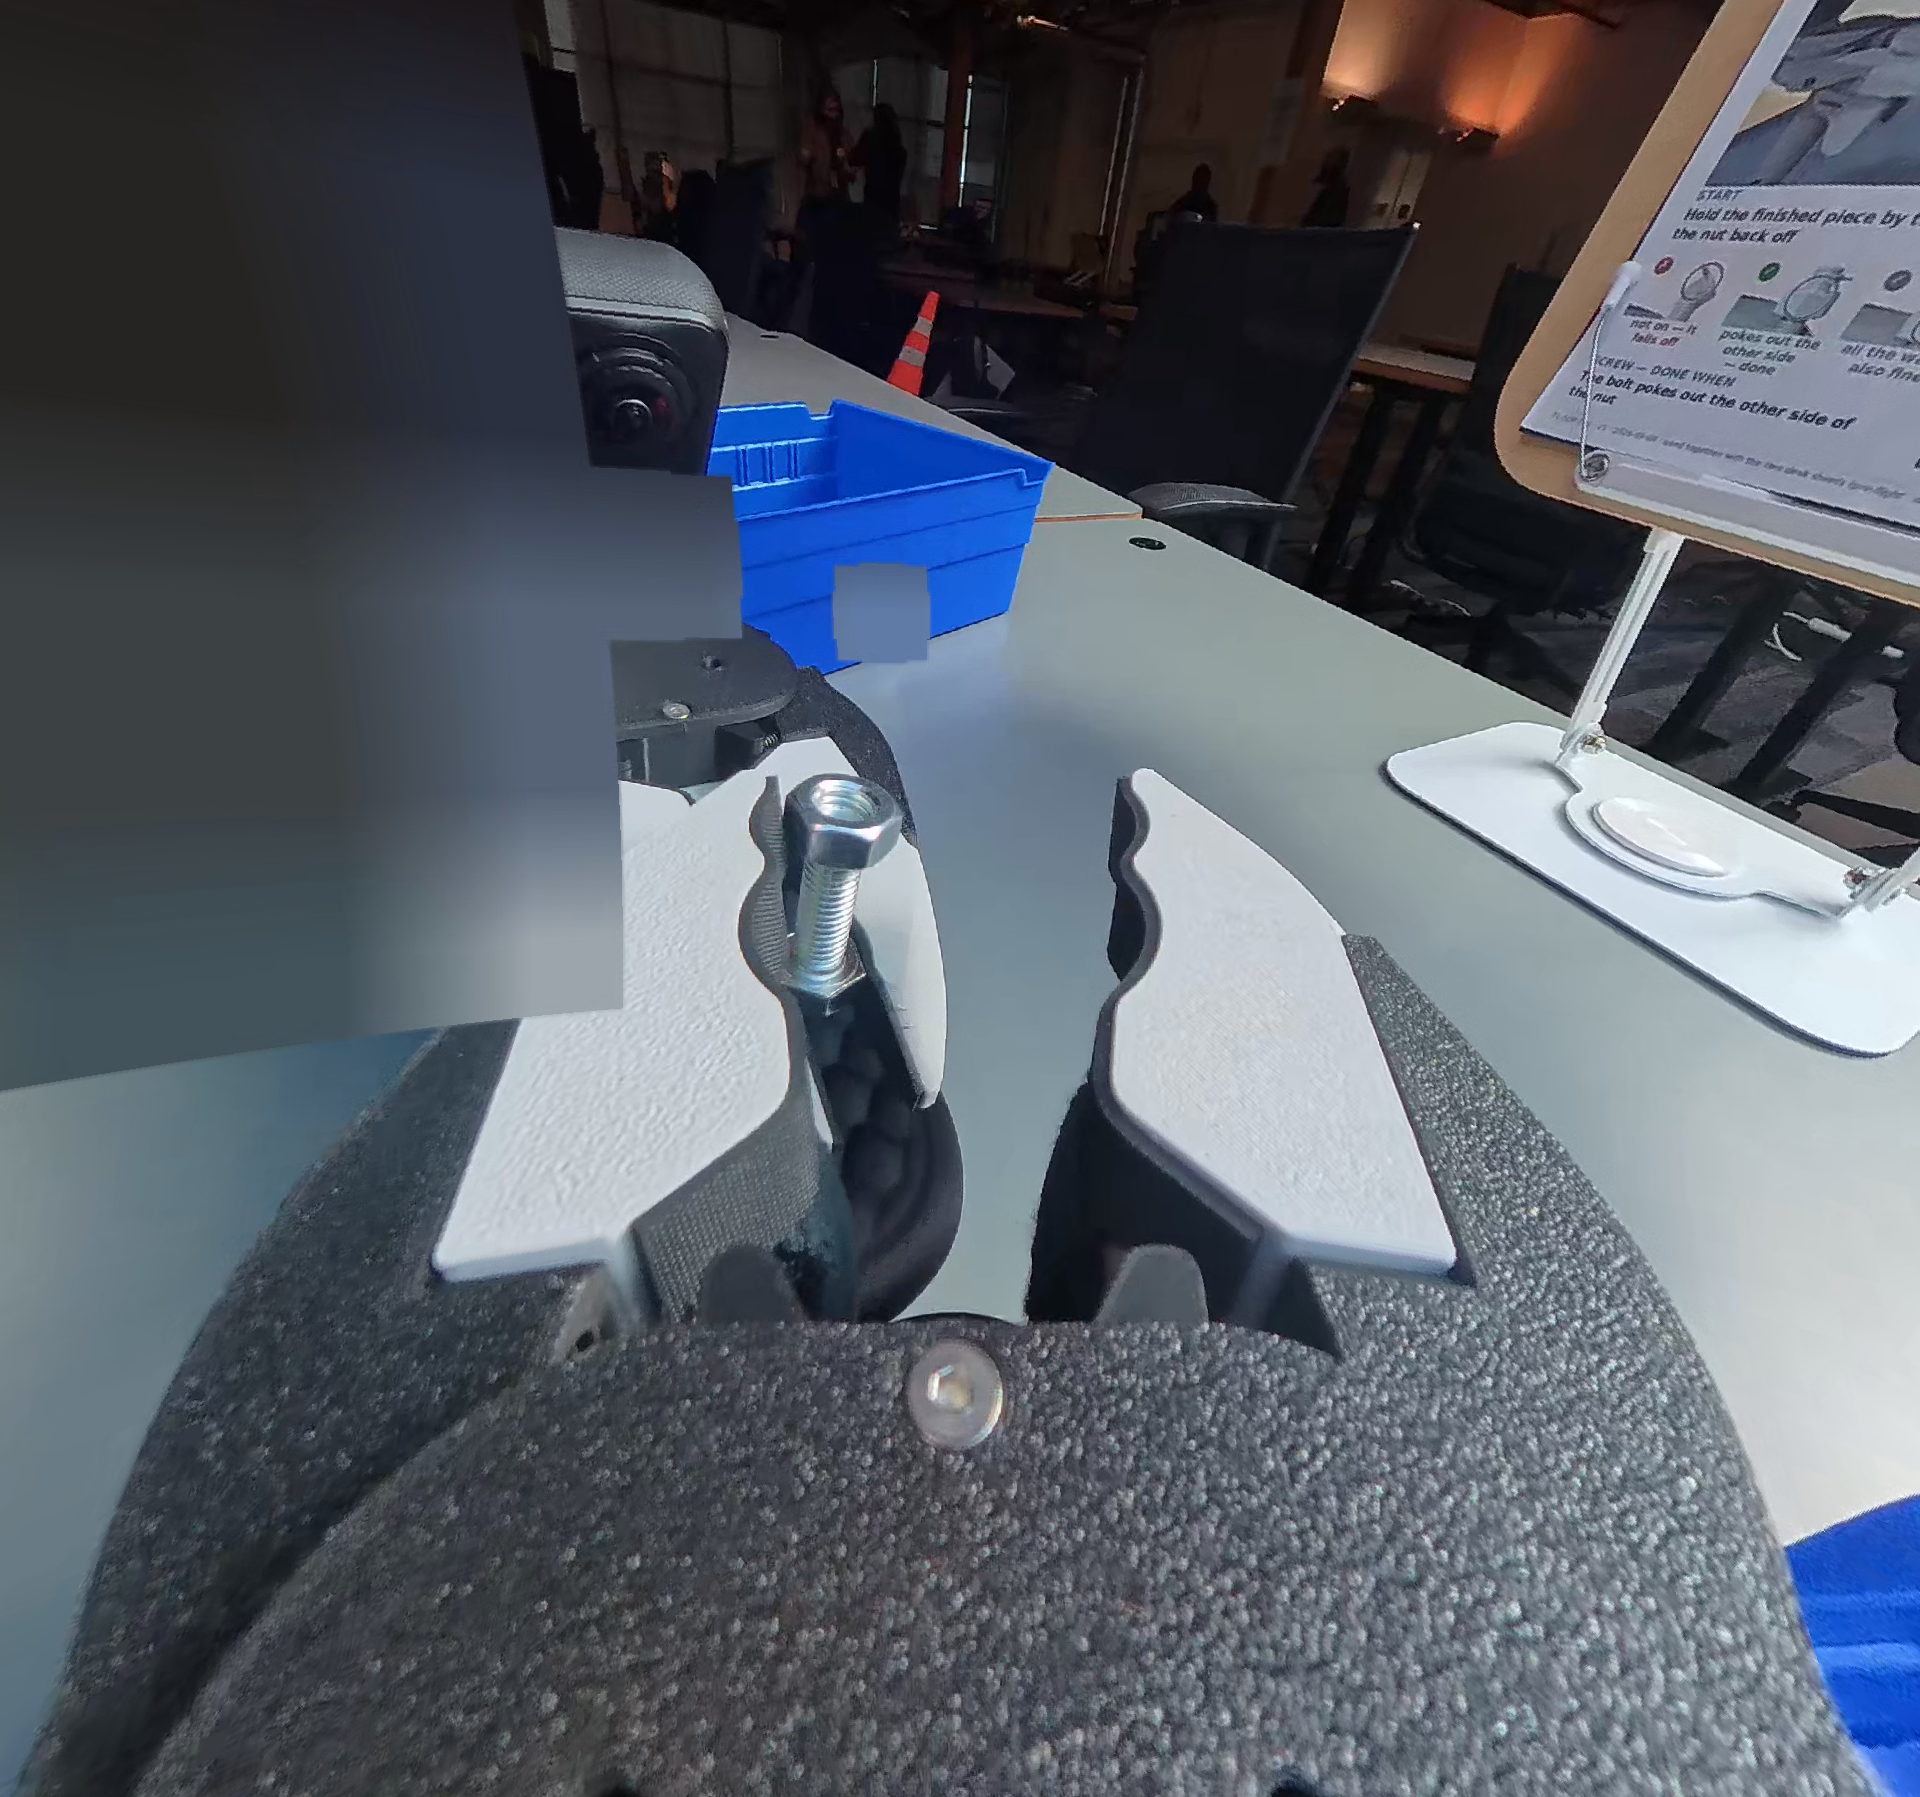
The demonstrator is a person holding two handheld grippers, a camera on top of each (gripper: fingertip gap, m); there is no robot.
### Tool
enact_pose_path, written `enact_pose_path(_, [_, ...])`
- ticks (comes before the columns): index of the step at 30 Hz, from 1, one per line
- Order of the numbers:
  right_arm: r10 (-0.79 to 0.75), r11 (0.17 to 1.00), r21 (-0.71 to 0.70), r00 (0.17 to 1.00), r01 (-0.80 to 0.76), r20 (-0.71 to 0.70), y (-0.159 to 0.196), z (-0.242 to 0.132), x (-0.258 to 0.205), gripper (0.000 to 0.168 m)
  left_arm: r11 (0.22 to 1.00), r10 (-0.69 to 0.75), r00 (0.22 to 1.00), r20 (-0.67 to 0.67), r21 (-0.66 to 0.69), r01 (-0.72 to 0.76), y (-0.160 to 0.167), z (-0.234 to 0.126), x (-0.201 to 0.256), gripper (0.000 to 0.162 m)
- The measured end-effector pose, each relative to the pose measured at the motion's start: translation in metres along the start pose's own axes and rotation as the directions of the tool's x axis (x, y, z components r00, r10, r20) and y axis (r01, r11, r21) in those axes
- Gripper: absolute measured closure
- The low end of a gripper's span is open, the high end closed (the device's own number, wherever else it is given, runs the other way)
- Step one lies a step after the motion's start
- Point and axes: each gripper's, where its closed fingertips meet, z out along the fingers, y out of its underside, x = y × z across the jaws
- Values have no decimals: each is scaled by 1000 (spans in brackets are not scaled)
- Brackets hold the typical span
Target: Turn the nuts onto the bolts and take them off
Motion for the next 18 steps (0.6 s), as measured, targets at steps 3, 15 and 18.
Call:
enact_pose_path(3, [-6, 1000, -4, 1000, 6, -9, 0, -6, 2, 109, 1000, 1, 1000, 0, 0, -1, 0, 0, 0, 147])
enact_pose_path(15, [-10, 1000, -23, 1000, 10, -5, 2, -15, 3, 108, 1000, 7, 1000, -2, -6, -7, 0, 1, 1, 147])
enact_pose_path(18, [-9, 1000, -25, 1000, 8, -4, 3, -17, 4, 108, 1000, 8, 1000, -2, -7, -8, 0, 1, 2, 147])
